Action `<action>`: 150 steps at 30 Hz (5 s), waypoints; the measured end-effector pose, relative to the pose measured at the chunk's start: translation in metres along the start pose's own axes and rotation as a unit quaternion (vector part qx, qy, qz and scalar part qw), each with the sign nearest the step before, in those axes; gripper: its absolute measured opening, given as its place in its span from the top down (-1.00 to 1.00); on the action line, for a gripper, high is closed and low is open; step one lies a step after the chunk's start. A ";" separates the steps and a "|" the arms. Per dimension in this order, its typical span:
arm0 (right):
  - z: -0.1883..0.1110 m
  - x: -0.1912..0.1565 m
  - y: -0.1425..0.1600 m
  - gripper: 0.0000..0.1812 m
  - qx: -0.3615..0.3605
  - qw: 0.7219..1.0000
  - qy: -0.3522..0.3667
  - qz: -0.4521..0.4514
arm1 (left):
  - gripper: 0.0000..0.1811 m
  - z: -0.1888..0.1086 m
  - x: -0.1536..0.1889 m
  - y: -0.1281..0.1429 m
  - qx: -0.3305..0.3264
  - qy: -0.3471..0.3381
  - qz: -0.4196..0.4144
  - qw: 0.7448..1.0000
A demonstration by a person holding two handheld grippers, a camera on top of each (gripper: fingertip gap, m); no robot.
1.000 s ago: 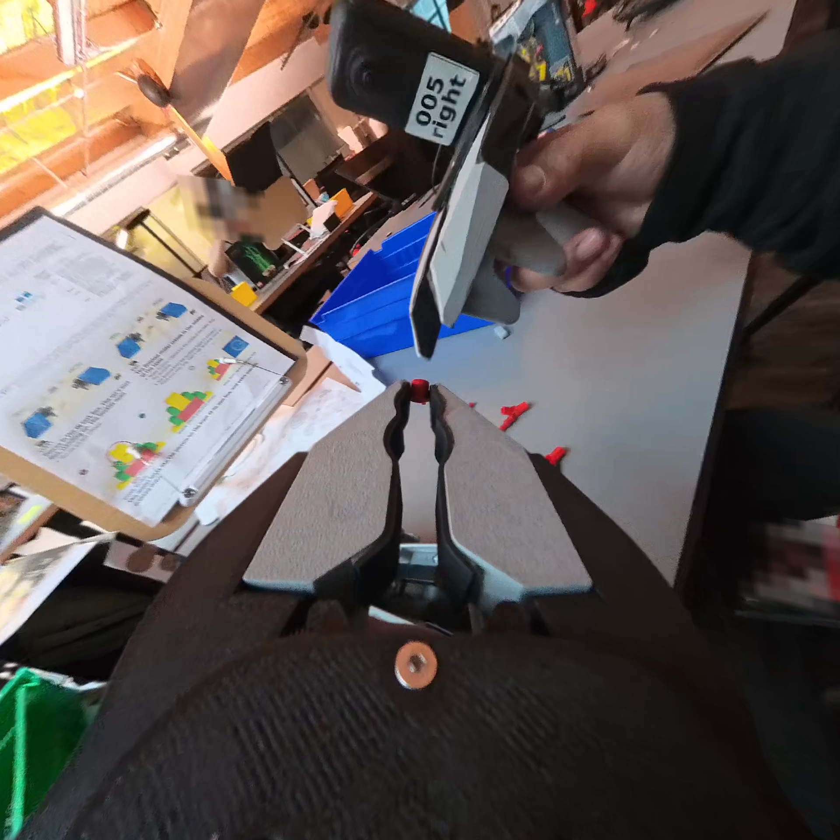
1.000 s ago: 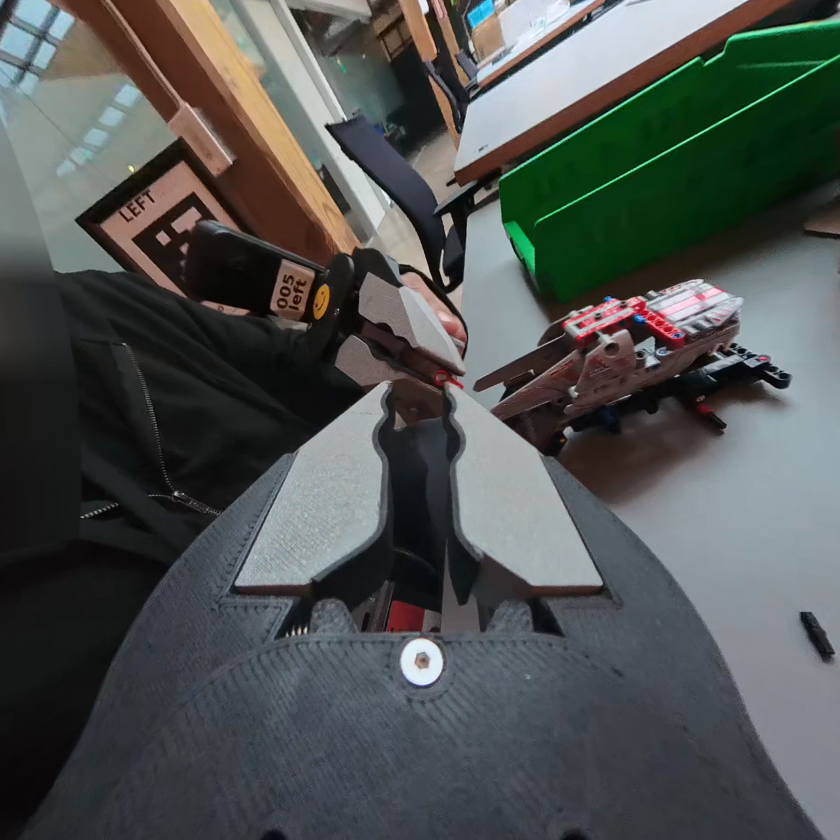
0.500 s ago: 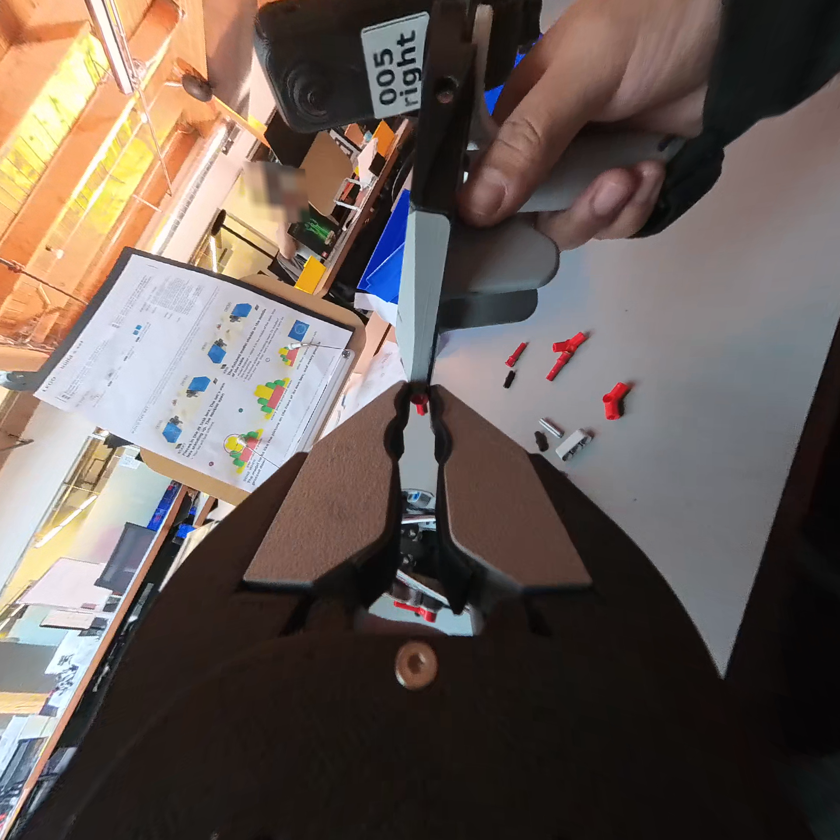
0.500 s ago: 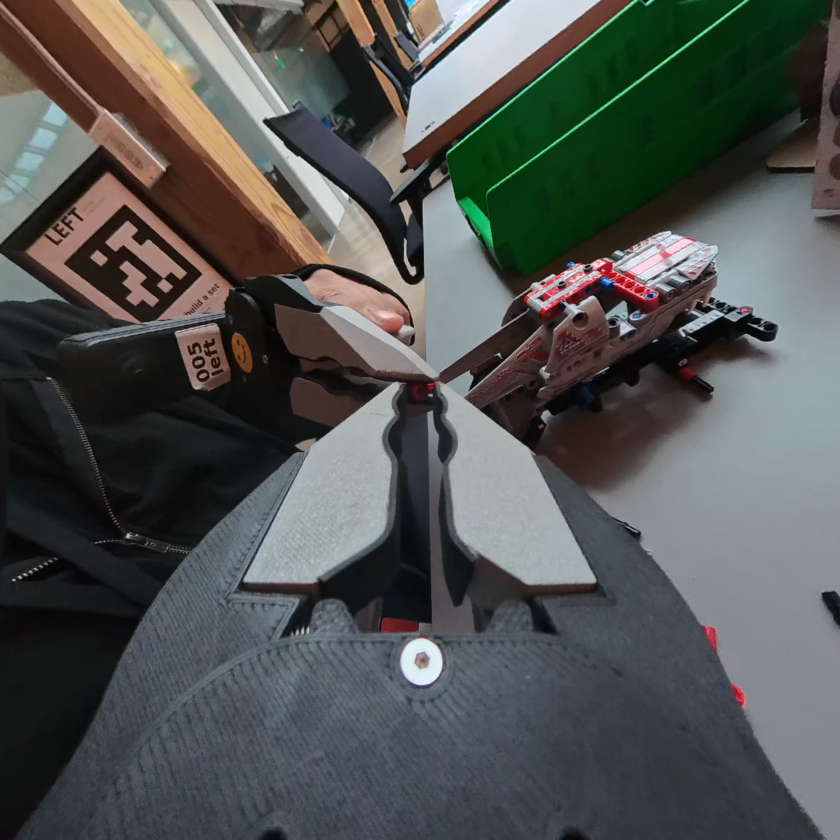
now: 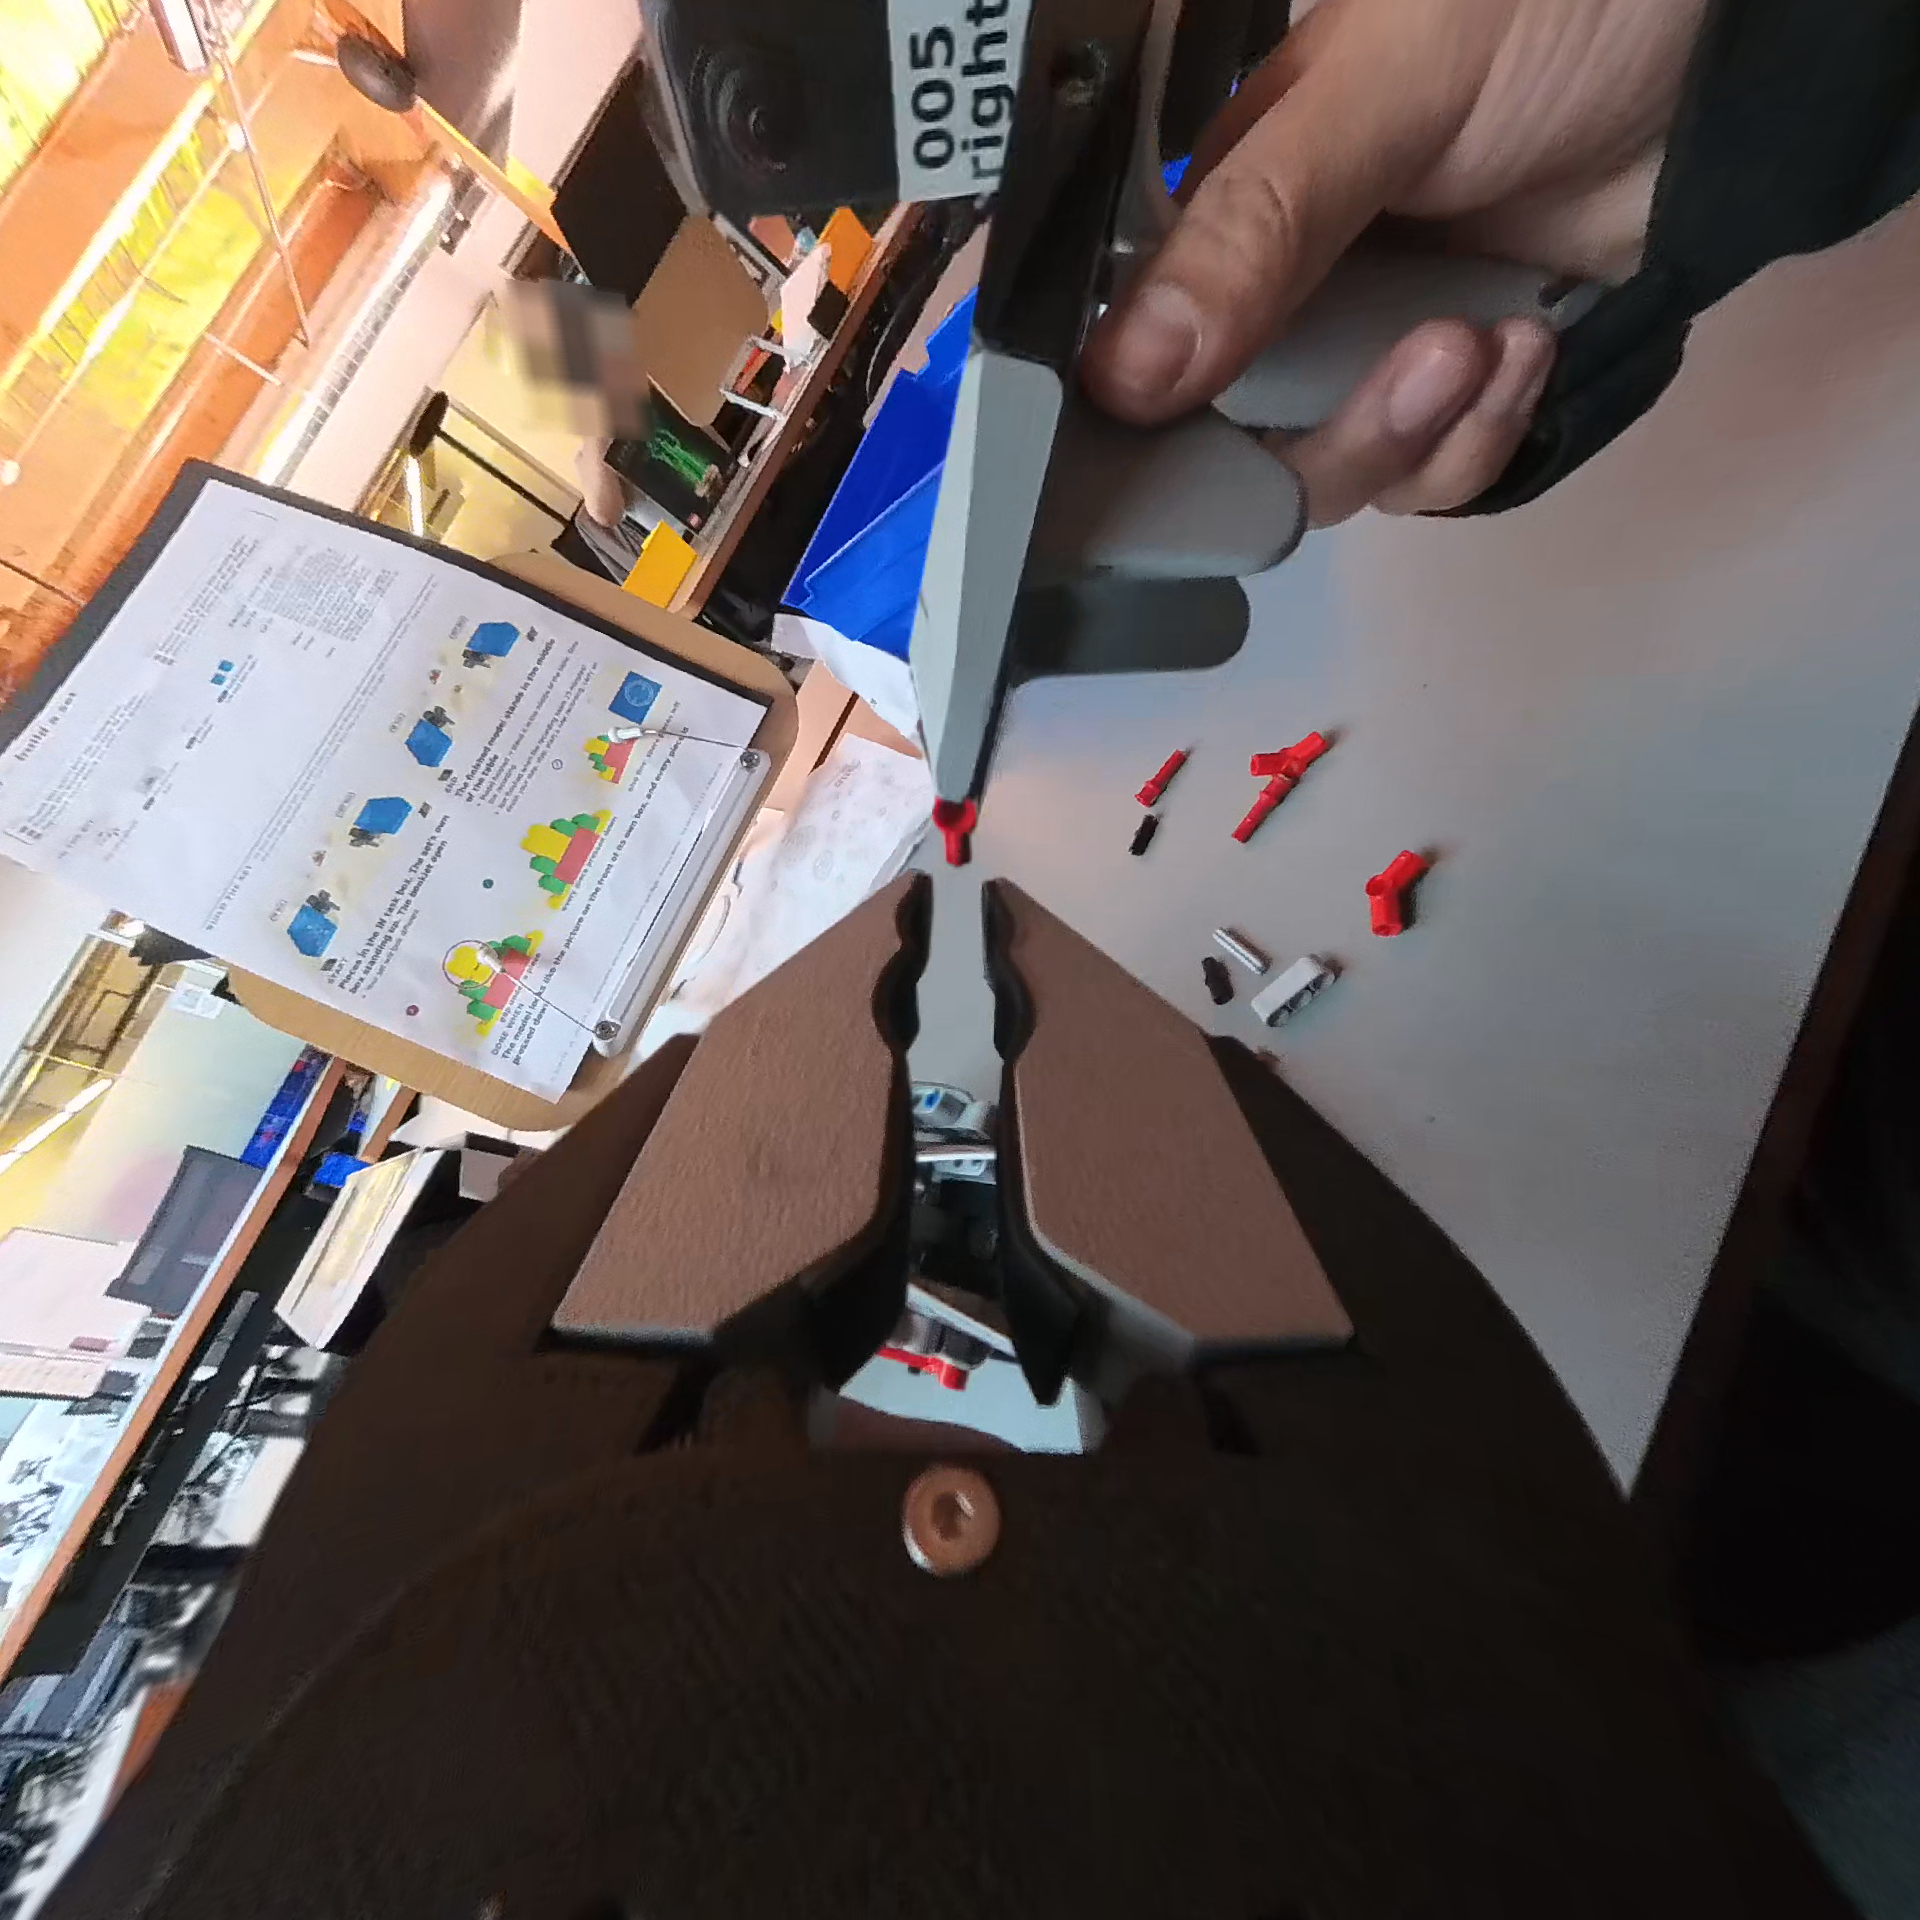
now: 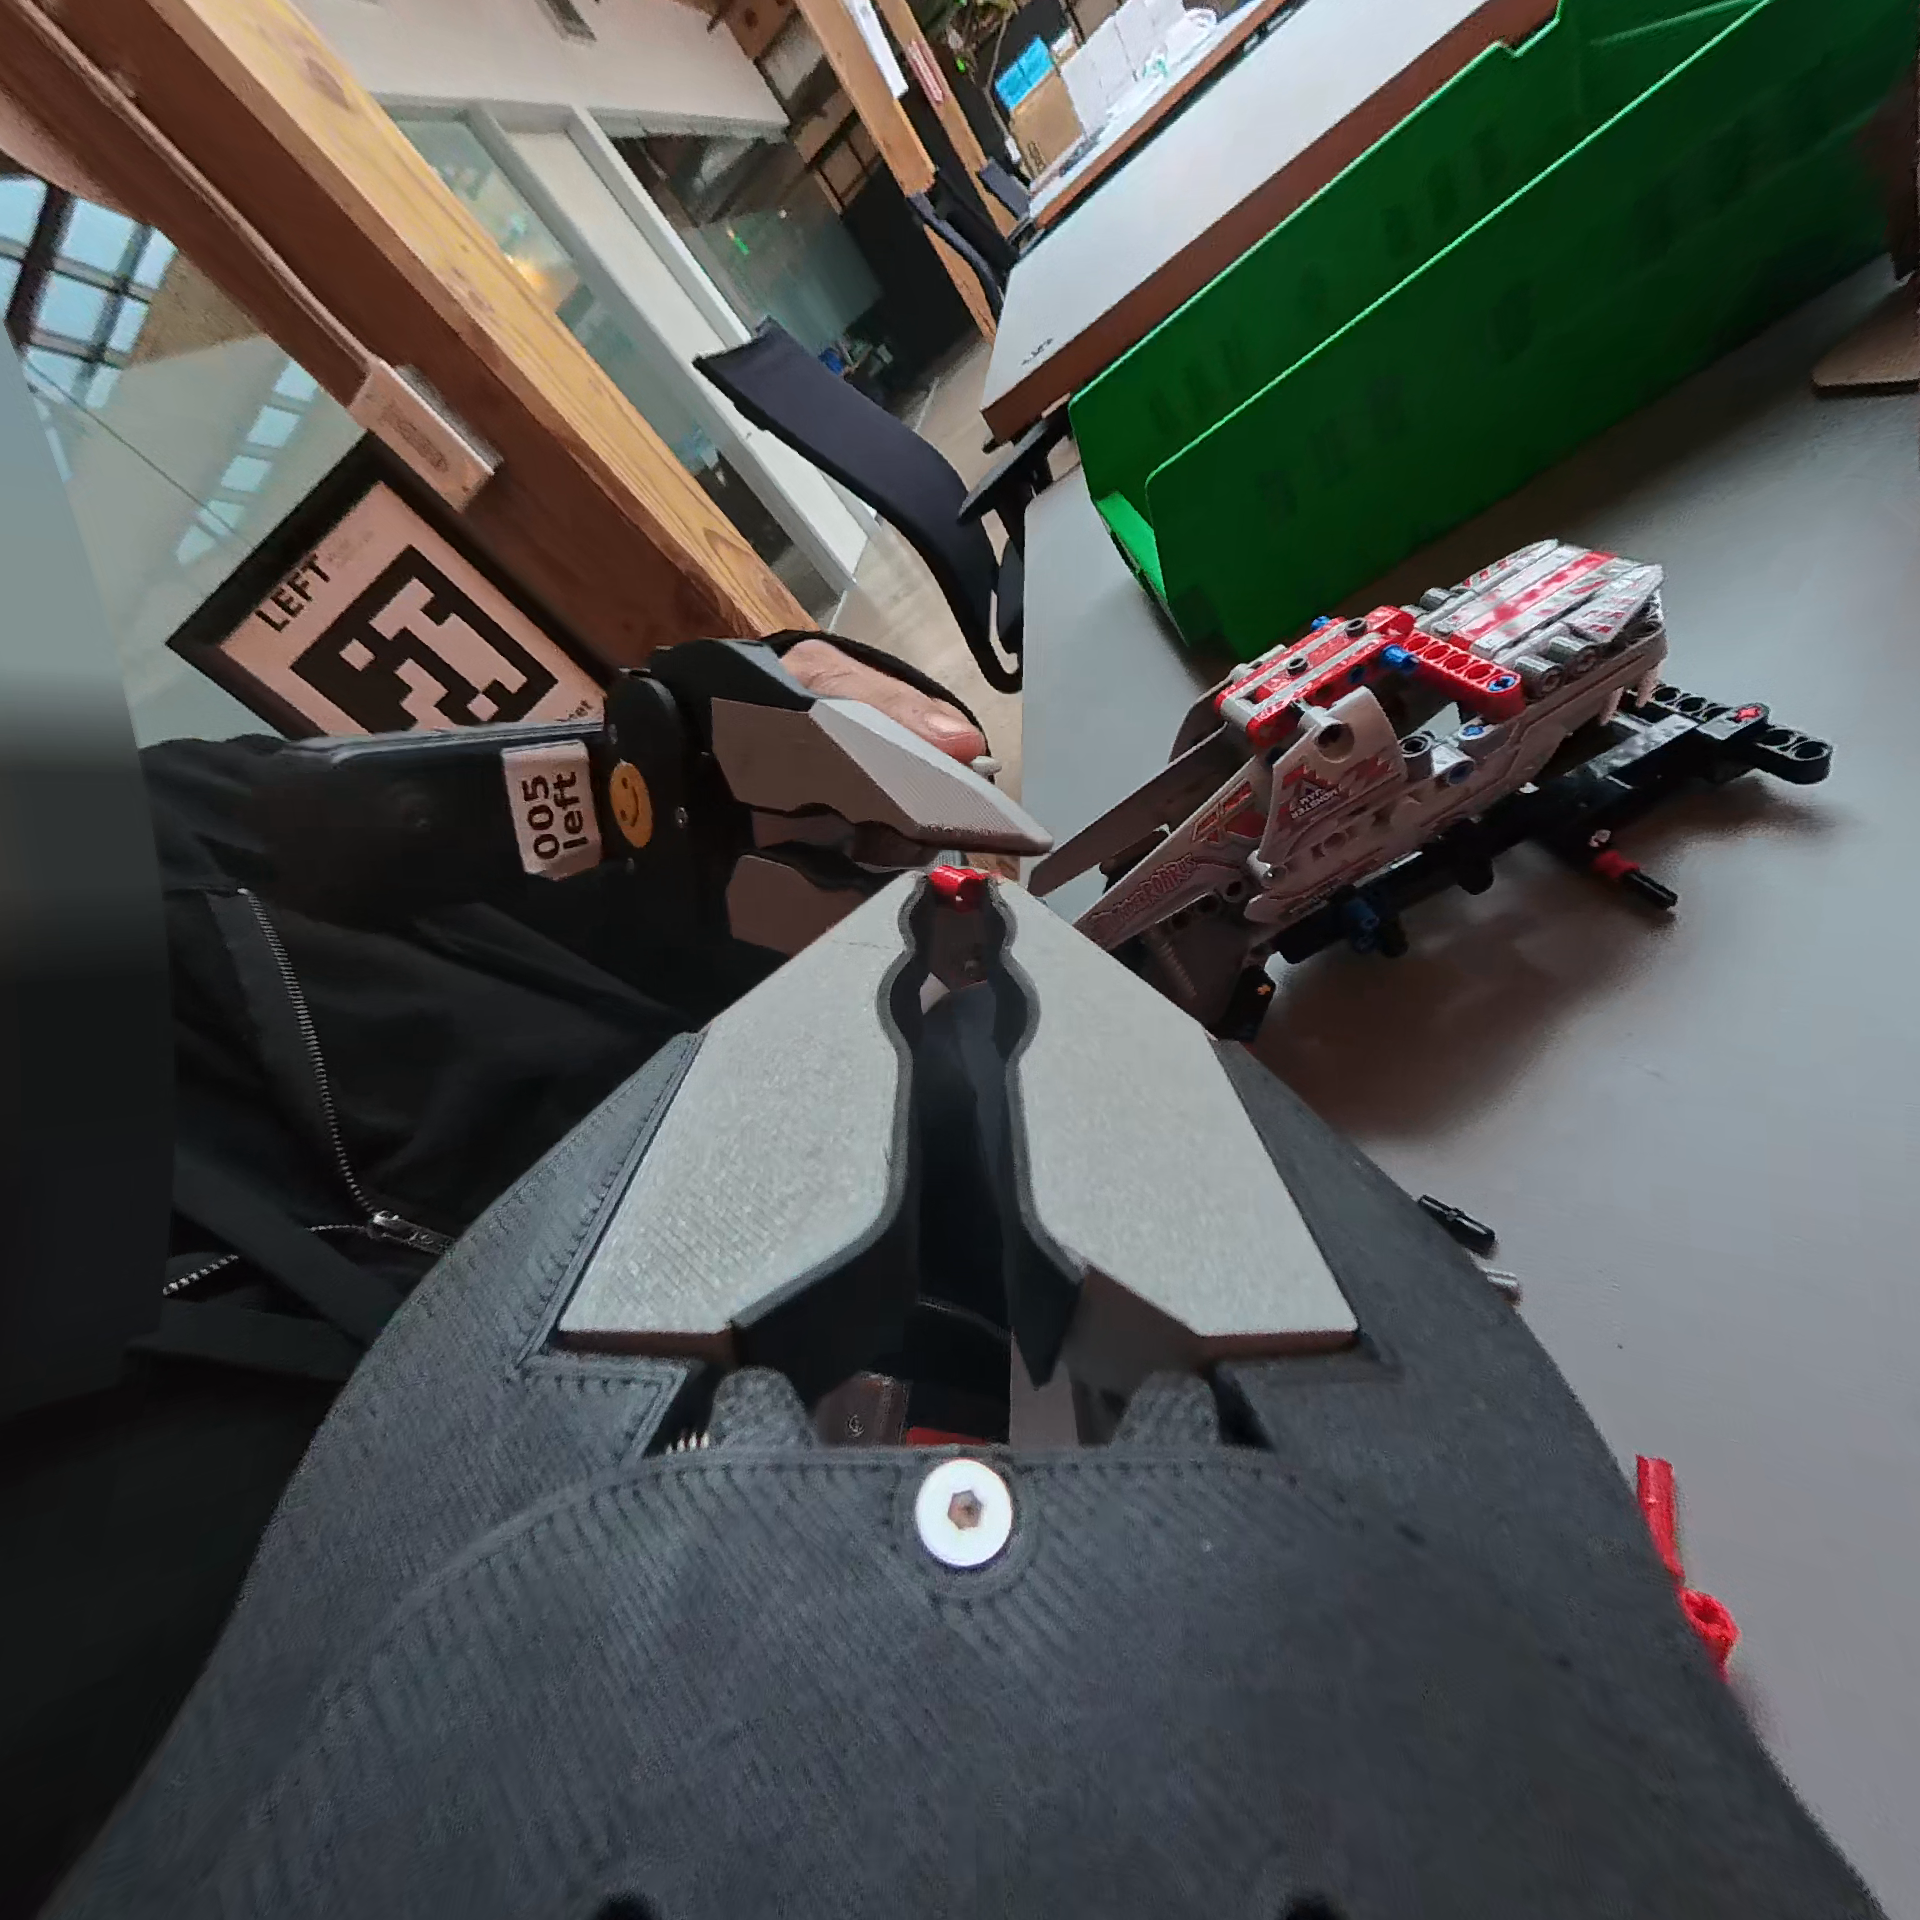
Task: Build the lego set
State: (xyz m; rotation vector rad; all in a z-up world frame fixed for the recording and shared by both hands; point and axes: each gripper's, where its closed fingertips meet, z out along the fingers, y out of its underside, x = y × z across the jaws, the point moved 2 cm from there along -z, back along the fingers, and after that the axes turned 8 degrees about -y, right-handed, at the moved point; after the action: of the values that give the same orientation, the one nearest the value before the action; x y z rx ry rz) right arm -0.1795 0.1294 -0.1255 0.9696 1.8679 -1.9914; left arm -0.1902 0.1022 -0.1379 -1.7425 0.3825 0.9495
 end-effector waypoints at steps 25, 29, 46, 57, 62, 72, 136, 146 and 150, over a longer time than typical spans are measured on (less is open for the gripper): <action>-0.279 0.026 -0.037 0.94 0.126 0.822 0.539 -0.134 | 0.84 0.000 -0.003 0.020 -0.060 0.095 -0.180 0.977; -0.276 0.030 -0.036 0.94 0.123 0.825 0.536 -0.132 | 0.85 0.004 0.008 0.033 -0.084 0.111 -0.159 0.978; -0.314 0.088 0.014 0.75 0.099 0.800 0.591 0.011 | 0.85 -0.006 -0.055 0.074 -0.127 0.044 -0.201 0.970; -0.125 0.030 -0.002 0.87 -0.133 0.910 0.340 -0.198 | 0.86 -0.004 -0.047 0.065 -0.116 0.050 -0.190 0.974; -0.090 0.071 0.066 0.86 -0.328 0.877 0.318 -0.149 | 0.87 -0.007 -0.049 0.061 -0.111 0.045 -0.183 0.976; -0.093 0.097 0.084 0.91 -0.365 0.857 0.347 -0.111 | 0.87 -0.006 -0.046 0.062 -0.110 0.050 -0.184 0.975; -0.246 0.043 -0.049 0.98 0.079 0.771 0.596 -0.207 | 0.86 -0.005 -0.034 0.058 -0.111 0.070 -0.181 0.975; -0.298 0.095 0.003 0.72 0.034 0.762 0.645 -0.054 | 0.86 -0.005 -0.036 0.057 -0.110 0.067 -0.185 0.974; -0.280 0.080 -0.007 0.72 0.054 0.806 0.586 -0.068 | 0.86 -0.004 -0.034 0.060 -0.115 0.071 -0.182 0.974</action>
State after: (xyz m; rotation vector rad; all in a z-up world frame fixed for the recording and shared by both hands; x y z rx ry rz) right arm -0.1607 0.4186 -0.1578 2.5739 2.3387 -1.6247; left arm -0.2493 0.0691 -0.1509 -2.0126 0.0370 0.6250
